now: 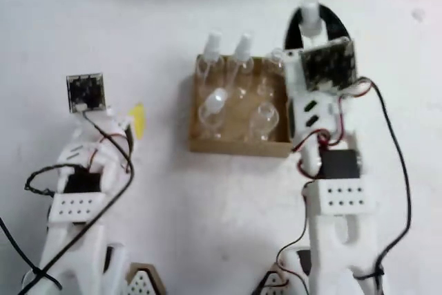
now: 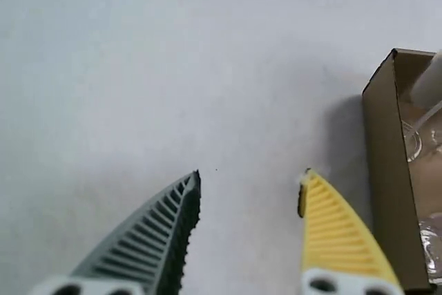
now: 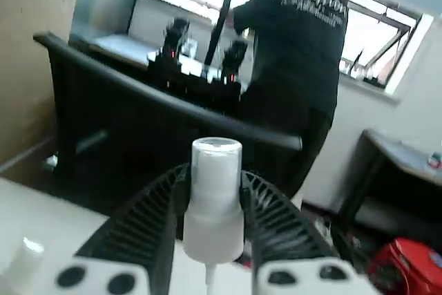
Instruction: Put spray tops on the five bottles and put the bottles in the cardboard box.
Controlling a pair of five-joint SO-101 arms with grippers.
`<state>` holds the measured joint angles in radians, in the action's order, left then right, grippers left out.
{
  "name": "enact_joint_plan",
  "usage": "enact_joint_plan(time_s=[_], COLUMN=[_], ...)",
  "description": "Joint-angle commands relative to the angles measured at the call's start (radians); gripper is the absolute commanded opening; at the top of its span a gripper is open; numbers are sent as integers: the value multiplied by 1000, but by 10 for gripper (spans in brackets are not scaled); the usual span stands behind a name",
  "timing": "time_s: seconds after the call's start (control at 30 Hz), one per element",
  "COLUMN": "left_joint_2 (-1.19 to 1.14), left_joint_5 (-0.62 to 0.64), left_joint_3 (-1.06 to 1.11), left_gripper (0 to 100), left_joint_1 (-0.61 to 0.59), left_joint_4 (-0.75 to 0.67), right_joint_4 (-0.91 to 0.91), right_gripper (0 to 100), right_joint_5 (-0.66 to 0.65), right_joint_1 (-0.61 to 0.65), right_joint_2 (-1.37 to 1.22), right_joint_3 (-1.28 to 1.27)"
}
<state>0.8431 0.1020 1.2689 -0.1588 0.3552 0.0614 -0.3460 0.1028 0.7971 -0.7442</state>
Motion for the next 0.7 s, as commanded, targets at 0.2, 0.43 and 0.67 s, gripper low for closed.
enact_joint_plan(time_s=[0.2,0.43,0.67], left_joint_2=[24,22,22], left_joint_5=[-5,-5,-5], left_joint_3=[31,57,68], left_gripper=[218,217,217], left_joint_1=[16,16,16], left_joint_4=[-34,-98,-120], right_joint_4=[-567,-562,-562], right_gripper=[17,17,17], right_joint_5=[8,9,9], right_joint_1=[90,97,88], right_joint_2=[-417,-486,-506], right_joint_3=[140,204,173])
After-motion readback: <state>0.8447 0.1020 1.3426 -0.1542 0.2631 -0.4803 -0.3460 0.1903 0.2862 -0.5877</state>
